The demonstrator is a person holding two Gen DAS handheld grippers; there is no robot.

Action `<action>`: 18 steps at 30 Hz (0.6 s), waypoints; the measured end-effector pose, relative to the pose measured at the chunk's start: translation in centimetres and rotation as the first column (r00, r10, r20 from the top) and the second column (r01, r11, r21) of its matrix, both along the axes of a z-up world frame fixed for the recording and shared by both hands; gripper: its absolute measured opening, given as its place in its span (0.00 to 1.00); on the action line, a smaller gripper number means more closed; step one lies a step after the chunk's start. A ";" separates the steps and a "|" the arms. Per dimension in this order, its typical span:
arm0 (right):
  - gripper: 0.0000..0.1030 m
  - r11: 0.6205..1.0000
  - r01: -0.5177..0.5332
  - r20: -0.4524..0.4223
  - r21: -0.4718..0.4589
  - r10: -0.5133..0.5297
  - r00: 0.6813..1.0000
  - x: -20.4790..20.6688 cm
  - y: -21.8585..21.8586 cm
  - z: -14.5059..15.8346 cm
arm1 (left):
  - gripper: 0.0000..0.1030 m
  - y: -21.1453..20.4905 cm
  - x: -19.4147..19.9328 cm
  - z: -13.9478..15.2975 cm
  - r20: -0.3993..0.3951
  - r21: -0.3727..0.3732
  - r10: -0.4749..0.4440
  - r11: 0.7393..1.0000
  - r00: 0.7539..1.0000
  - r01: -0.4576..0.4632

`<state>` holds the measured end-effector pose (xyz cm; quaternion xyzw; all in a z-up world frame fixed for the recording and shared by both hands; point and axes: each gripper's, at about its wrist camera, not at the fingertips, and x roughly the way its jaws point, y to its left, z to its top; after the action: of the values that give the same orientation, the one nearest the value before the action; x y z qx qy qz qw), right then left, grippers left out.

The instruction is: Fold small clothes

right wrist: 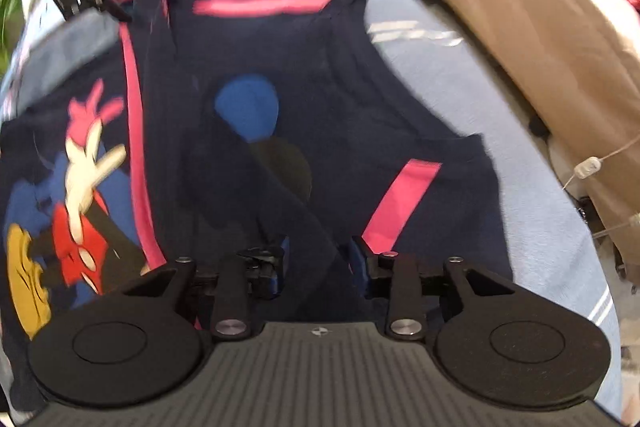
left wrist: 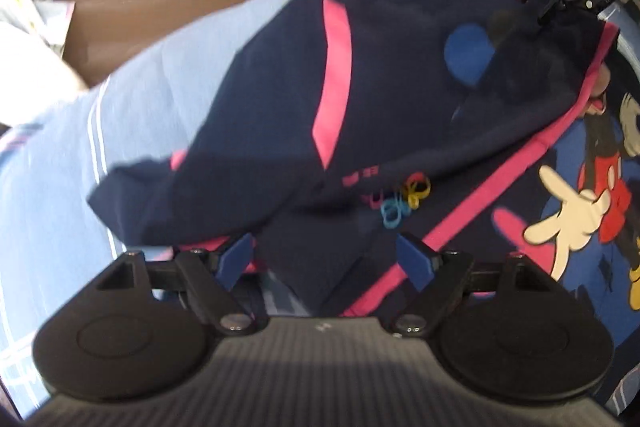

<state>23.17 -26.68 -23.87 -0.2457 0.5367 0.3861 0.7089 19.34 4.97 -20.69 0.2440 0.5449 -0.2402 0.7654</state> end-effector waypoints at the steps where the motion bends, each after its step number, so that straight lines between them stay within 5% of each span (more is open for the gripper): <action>1: 0.17 1.000 -0.008 -0.018 -0.005 0.008 1.000 -0.2 0.1 -0.2 | 0.76 0.0 -0.1 -0.3 0.005 0.001 0.008 1.000 1.000 -0.008; 3: 0.04 1.000 -0.001 -0.020 -0.023 0.000 1.000 -0.3 0.0 0.0 | 0.73 0.1 0.2 -0.9 -0.007 -0.008 0.039 0.999 0.999 -0.039; 5: 0.02 0.999 0.025 0.013 -0.025 -0.025 1.000 -0.3 -0.6 0.8 | 0.70 0.0 0.2 -1.0 -0.022 -0.031 0.062 0.998 0.998 -0.063; 12: 0.02 0.986 0.160 0.080 -0.051 -0.156 0.985 1.4 -4.5 2.9 | 0.70 -1.6 -0.3 0.2 0.025 -0.054 0.034 0.998 0.999 -0.032; 18: 0.10 0.981 0.159 0.079 -0.109 -0.151 0.985 1.3 -3.8 1.0 | 0.72 -2.6 0.3 -2.5 -0.011 0.012 0.039 0.999 0.999 -0.039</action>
<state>24.44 -30.48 -22.83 -0.2569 0.5504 0.2891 0.7399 19.69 2.34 -23.19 0.2366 0.5553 -0.2234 0.7653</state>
